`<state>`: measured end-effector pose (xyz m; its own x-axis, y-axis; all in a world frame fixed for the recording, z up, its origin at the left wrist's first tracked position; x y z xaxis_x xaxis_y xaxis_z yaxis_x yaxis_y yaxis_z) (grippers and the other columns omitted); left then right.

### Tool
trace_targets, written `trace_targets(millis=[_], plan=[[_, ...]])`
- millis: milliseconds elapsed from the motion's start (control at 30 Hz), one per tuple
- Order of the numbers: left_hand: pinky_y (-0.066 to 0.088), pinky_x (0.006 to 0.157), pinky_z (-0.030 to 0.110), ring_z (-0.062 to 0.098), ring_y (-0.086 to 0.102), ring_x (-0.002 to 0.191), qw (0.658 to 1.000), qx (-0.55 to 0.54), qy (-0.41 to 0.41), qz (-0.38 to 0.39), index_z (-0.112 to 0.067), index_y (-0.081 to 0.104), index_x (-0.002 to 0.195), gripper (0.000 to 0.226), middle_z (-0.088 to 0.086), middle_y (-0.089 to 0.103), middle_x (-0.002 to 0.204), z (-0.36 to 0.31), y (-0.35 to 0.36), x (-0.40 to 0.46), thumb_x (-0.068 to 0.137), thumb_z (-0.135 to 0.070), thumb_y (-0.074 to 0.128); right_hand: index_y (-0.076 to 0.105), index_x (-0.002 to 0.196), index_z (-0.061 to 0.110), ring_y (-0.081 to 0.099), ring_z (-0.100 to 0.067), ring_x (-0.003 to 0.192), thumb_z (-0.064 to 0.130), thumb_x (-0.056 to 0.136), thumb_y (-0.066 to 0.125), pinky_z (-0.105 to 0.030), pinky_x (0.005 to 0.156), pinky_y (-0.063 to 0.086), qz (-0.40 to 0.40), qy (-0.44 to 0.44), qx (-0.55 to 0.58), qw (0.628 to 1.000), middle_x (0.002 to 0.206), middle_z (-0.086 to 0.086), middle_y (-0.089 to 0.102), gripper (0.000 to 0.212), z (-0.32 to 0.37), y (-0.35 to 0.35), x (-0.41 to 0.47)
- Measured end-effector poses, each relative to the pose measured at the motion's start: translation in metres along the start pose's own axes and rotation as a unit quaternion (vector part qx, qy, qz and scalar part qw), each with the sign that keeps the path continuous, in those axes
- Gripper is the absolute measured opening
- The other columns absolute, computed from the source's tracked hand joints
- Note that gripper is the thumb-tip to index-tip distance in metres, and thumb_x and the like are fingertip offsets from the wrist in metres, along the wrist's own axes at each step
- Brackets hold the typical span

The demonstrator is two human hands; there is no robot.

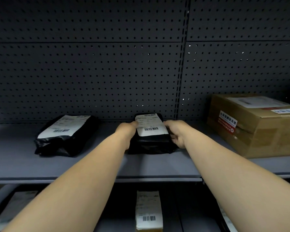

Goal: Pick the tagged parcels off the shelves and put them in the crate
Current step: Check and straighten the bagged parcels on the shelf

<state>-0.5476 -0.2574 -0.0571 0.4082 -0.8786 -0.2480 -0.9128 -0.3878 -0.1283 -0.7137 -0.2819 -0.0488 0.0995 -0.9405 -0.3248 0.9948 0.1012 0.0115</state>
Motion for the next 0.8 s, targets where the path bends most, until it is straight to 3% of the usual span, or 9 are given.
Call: trace_targets(millis=[100, 233, 300, 400, 533, 700, 800], plan=[[0.055, 0.083, 0.039, 0.029, 0.064, 0.092, 1.000, -0.018, -0.010, 0.009, -0.004, 0.059, 0.118, 0.041, 0.012, 0.066, 0.106, 0.001, 0.000, -0.003, 0.089, -0.033, 0.059, 0.064, 0.077, 0.009, 0.063, -0.015, 0.045, 0.016, 0.089, 0.058, -0.022, 0.036, 0.048, -0.012, 0.005, 0.006, 1.000, 0.062, -0.005, 0.068, 0.015, -0.001, 0.000, 0.000], [0.046, 0.053, 0.027, 0.021, 0.058, 0.070, 0.999, -0.043, -0.008, 0.004, -0.008, 0.058, 0.105, 0.031, 0.004, 0.060, 0.081, 0.002, -0.001, -0.011, 0.089, -0.035, 0.059, 0.066, 0.082, 0.010, 0.064, -0.020, 0.058, 0.018, 0.087, 0.059, -0.023, 0.040, 0.051, -0.035, 0.000, 0.005, 0.999, 0.073, -0.007, 0.068, 0.012, -0.004, -0.002, -0.003], [0.049, 0.056, 0.029, 0.022, 0.060, 0.073, 0.998, -0.058, -0.002, 0.004, -0.009, 0.058, 0.098, 0.029, 0.004, 0.062, 0.081, 0.001, -0.002, -0.015, 0.089, -0.036, 0.059, 0.067, 0.089, 0.008, 0.067, -0.024, 0.068, 0.020, 0.087, 0.059, -0.030, 0.054, 0.058, -0.042, -0.017, 0.014, 0.999, 0.082, -0.010, 0.071, 0.014, -0.005, -0.002, -0.005], [0.054, 0.079, 0.038, 0.027, 0.064, 0.088, 0.997, -0.076, 0.022, 0.007, -0.014, 0.064, 0.086, 0.024, 0.008, 0.068, 0.095, -0.002, -0.005, -0.022, 0.088, -0.037, 0.060, 0.067, 0.094, 0.006, 0.068, -0.028, 0.079, 0.023, 0.087, 0.059, -0.038, 0.073, 0.057, -0.057, -0.051, 0.038, 0.996, 0.089, -0.013, 0.072, 0.020, -0.003, -0.003, -0.010], [0.052, 0.085, 0.038, 0.024, 0.065, 0.092, 0.990, -0.112, 0.080, 0.001, -0.025, 0.065, 0.082, 0.014, 0.004, 0.071, 0.100, -0.002, -0.011, -0.030, 0.087, -0.037, 0.062, 0.066, 0.085, 0.012, 0.067, -0.019, 0.069, 0.020, 0.087, 0.061, -0.028, 0.058, 0.055, -0.047, -0.105, 0.089, 0.989, 0.082, -0.006, 0.072, 0.010, 0.001, -0.004, -0.019], [0.053, 0.084, 0.034, 0.023, 0.067, 0.095, 0.973, -0.176, 0.146, 0.019, -0.022, 0.070, 0.085, 0.007, 0.000, 0.073, 0.096, 0.001, -0.014, -0.037, 0.087, -0.025, 0.064, 0.065, 0.080, 0.020, 0.066, -0.015, 0.084, 0.017, 0.087, 0.062, -0.027, 0.067, 0.052, -0.058, -0.177, 0.115, 0.976, 0.087, 0.001, 0.071, 0.008, 0.001, -0.010, -0.032], [0.054, 0.090, 0.038, 0.022, 0.068, 0.098, 0.965, -0.191, 0.174, 0.032, -0.021, 0.070, 0.086, 0.006, 0.001, 0.074, 0.096, 0.002, -0.012, -0.042, 0.087, -0.018, 0.064, 0.065, 0.079, 0.022, 0.064, -0.011, 0.085, 0.015, 0.085, 0.063, -0.022, 0.062, 0.043, -0.065, -0.202, 0.122, 0.970, 0.090, 0.003, 0.070, 0.010, 0.001, -0.014, -0.038]])
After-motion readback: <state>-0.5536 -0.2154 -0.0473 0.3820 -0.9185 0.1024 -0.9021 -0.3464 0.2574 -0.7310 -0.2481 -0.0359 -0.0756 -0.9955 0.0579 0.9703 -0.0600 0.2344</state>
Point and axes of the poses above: each hand's wrist, its own x-axis towards the middle knuckle, its own y-axis out of the palm, z = x × y, the point moved 2 cm from there along x, towards the middle knuckle
